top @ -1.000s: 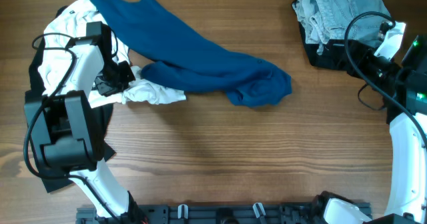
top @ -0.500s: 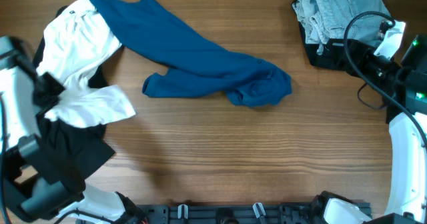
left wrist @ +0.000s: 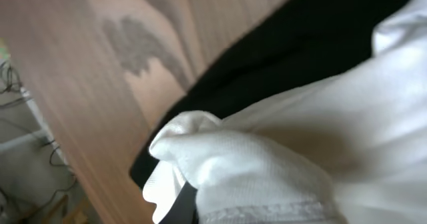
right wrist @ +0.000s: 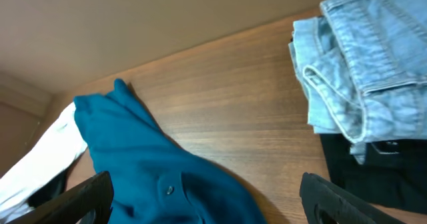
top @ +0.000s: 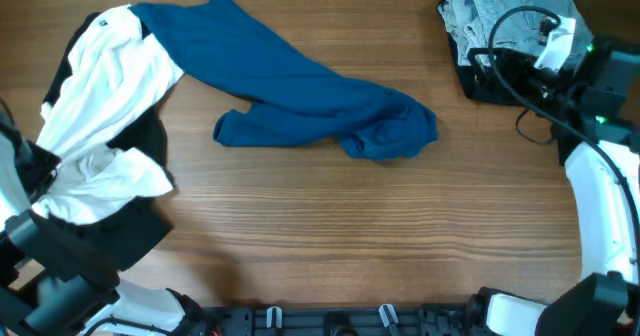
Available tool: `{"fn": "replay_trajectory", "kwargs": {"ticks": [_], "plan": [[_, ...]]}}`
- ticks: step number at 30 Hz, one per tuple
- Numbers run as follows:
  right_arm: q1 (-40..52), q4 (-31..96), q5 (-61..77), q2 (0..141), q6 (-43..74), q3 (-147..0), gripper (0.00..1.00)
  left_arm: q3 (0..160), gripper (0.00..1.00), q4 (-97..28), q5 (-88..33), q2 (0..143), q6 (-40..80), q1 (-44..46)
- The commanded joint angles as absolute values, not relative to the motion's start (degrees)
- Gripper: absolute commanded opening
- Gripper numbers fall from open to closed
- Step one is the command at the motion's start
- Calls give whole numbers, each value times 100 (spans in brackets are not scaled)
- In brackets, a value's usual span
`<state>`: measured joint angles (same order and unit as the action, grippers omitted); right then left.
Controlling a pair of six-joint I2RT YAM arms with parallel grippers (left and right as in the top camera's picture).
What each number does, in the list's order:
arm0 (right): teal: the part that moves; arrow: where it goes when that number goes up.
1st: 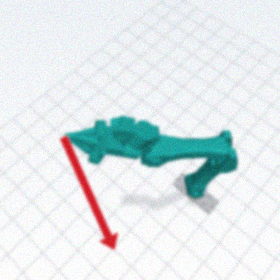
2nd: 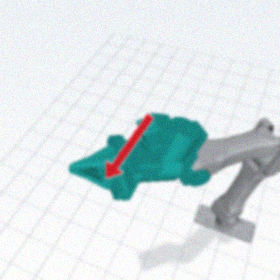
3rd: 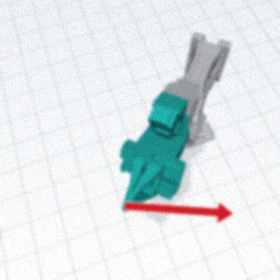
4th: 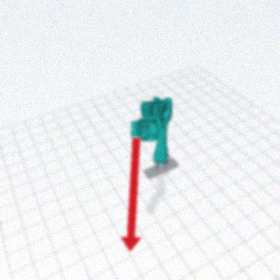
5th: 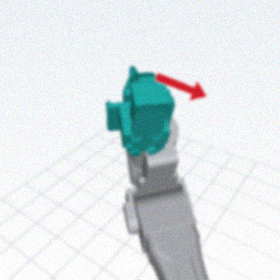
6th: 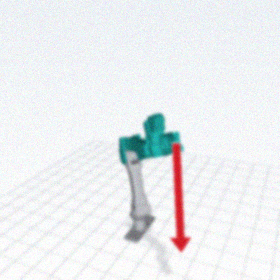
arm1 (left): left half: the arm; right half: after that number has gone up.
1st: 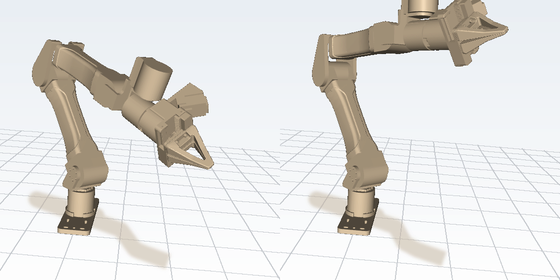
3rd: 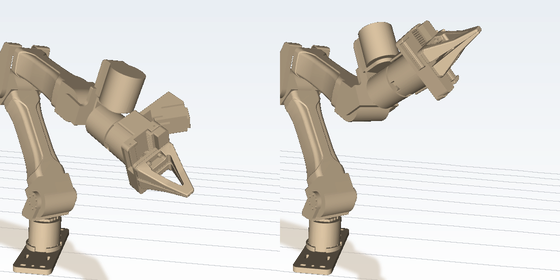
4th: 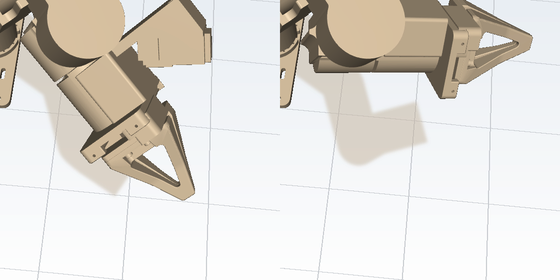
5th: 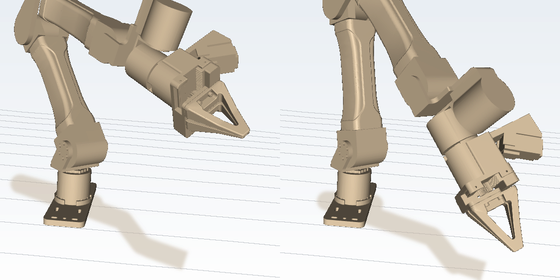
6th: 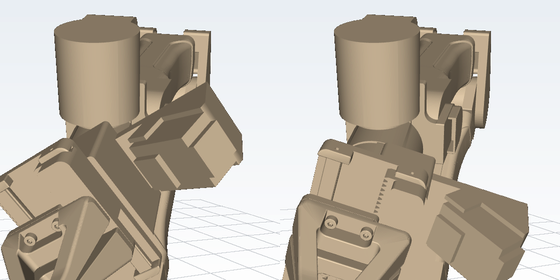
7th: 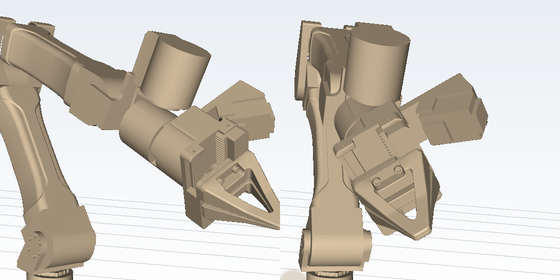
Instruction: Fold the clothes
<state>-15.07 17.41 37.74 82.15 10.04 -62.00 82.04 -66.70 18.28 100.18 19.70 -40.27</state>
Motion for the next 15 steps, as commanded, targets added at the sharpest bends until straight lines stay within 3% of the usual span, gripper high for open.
{"fn": "replay_trajectory", "kwargs": {"ticks": [1, 4, 5, 6, 8, 12, 15], "plan": [[-1376, 1610, 3911, 8449, 1070, -6311, 90, 8252, 8, -6685, 2237, 9985, 2169, -4403], [-1356, 1588, 3909, 8490, 1046, -6311, 90, 8252, 15, -6654, 1988, 9985, 2169, -4576], [-1356, 1575, 3907, 8490, 1039, -6311, 90, 8252, 23, -6639, 1761, 9985, 2167, -4613], [-1356, 1555, 3909, 8490, 1041, -6311, 90, 8250, 38, -6619, 1542, 9985, 2167, -4630], [-1354, 1525, 3911, 8490, 1044, -6311, 91, 8250, 59, -6558, 1138, 9988, 2134, -4619], [-1354, 1546, 4233, 8490, 878, -6311, 91, 8252, 87, -6425, 416, 9985, 1802, -4322], [-1299, 1581, 4340, 8490, 851, -6311, 91, 8252, 90, -6252, 102, 9985, 1520, -3920]]}}
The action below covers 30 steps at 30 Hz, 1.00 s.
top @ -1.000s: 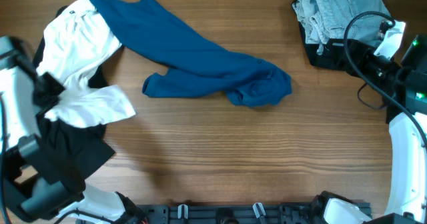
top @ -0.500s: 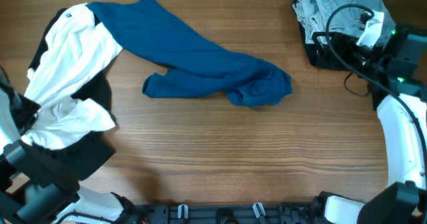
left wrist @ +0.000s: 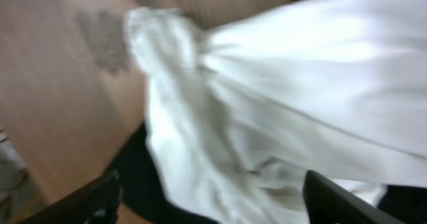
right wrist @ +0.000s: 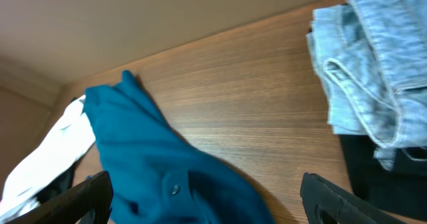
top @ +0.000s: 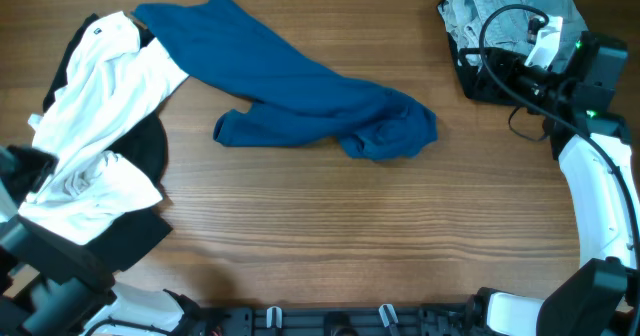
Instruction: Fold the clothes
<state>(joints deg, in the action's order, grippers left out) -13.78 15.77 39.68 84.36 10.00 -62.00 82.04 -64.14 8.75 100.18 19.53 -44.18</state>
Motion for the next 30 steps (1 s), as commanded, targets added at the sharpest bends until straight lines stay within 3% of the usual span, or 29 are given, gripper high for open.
{"fn": "replay_trajectory", "kwargs": {"ticks": [1, 10, 21, 30], "plan": [[-1264, 1579, 4340, 8490, 851, -6311, 91, 8252, 91, -6154, -71, 9985, 1363, -3736], [-768, 1911, 3863, 8490, 770, -6311, 90, 8252, 100, -4272, 34, 10182, 709, -1979], [-655, 2405, 3312, 8490, 753, -6311, 90, 8252, 100, -2963, -84, 11375, -298, -1715], [-655, 2749, 2379, 8490, 746, -6311, 93, 8252, 100, -3002, -410, 11981, 816, -1708]]}}
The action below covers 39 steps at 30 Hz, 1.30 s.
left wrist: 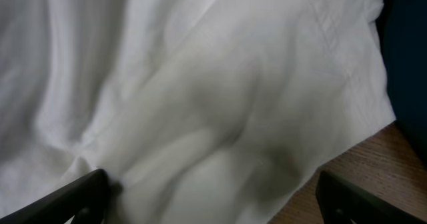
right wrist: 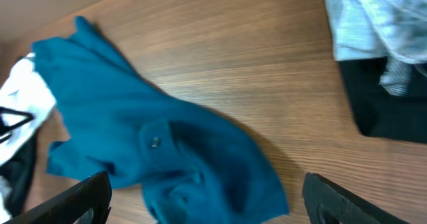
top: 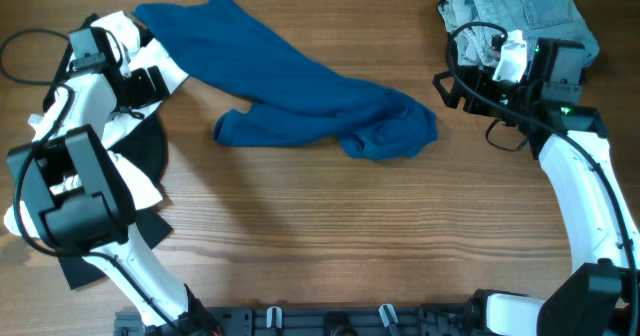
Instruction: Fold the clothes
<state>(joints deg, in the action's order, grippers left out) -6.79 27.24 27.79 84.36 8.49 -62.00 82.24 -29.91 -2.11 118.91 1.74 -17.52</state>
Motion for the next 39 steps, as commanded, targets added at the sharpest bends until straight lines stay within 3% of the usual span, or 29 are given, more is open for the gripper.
{"fn": "replay_trajectory", "kwargs": {"ticks": [1, 21, 39], "plan": [[-655, 2746, 2379, 8490, 746, -6311, 93, 8250, 100, -3004, -419, 11981, 906, -1708], [-554, 3052, 2397, 8490, 808, -6311, 92, 8250, 100, -2904, -845, 12543, 915, -1704], [-541, 2985, 2397, 8490, 915, -6311, 94, 8250, 100, -1898, 401, 13013, 642, -1872]]}}
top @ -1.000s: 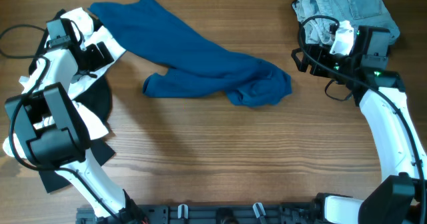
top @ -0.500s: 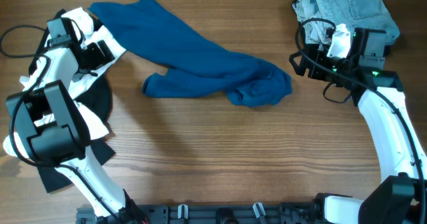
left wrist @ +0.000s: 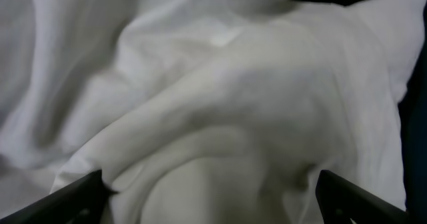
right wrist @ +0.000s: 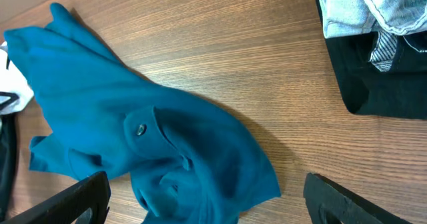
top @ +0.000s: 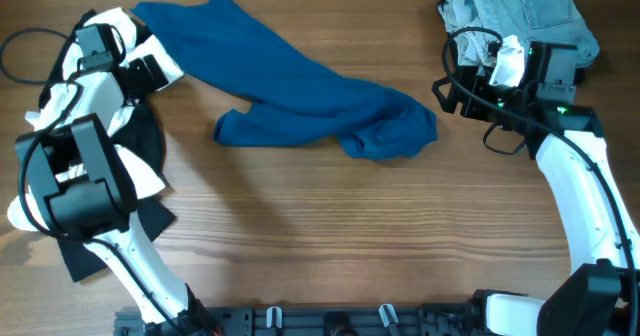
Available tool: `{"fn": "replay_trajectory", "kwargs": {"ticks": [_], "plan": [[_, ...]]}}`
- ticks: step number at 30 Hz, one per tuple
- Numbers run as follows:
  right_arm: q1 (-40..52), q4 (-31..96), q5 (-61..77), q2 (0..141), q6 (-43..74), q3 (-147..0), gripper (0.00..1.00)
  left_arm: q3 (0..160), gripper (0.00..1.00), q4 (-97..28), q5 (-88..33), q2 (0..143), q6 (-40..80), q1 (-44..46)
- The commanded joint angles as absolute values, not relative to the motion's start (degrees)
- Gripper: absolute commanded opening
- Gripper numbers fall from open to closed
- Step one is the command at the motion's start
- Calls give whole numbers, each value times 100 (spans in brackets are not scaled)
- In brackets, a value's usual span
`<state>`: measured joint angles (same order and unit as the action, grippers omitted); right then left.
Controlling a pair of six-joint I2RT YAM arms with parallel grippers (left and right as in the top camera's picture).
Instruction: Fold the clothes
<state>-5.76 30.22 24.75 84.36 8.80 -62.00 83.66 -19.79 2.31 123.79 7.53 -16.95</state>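
Observation:
A crumpled white shirt [top: 118,23] lies at the far left, partly over a black garment [top: 150,141]. My left gripper [top: 150,71] hangs open just above the shirt's upper right part. White cloth [left wrist: 220,104] fills the left wrist view, spanning the gap of the left gripper [left wrist: 213,204]. A blue garment [top: 300,91] sprawls across the middle of the table. My right gripper [top: 442,91] is open beside its right end, above the blue cloth [right wrist: 173,144] seen in the right wrist view, nothing held in the right gripper [right wrist: 207,201].
Folded light-blue jeans [top: 520,1] rest on a folded black garment [right wrist: 380,84] at the back right corner. Wooden table [top: 350,236] shows in front of the blue garment. The left arm's own links lie over the white shirt.
My left gripper has shifted slightly over the white shirt, now seeing more folds and a dark edge. The right gripper has edged closer to the blue garment's right end. Both stay open.
At first my left gripper was at the left edge with white shirt cloth close against it, the right one by the folded stack. Then the left fingers stood open over the shirt. Later the left arm had reached to the shirt's upper part, the right toward the blue garment.

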Motion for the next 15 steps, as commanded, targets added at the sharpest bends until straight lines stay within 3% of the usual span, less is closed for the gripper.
{"fn": "replay_trajectory", "kwargs": {"ticks": [1, 15], "plan": [[-541, 2987, 2397, 8490, 917, -6311, 94, 8250, 100, -1831, 421, 13085, 642, -1929], [-541, 2980, 2399, 8490, 917, -6311, 94, 8267, 100, -989, 460, 13227, 497, -2808]]}}
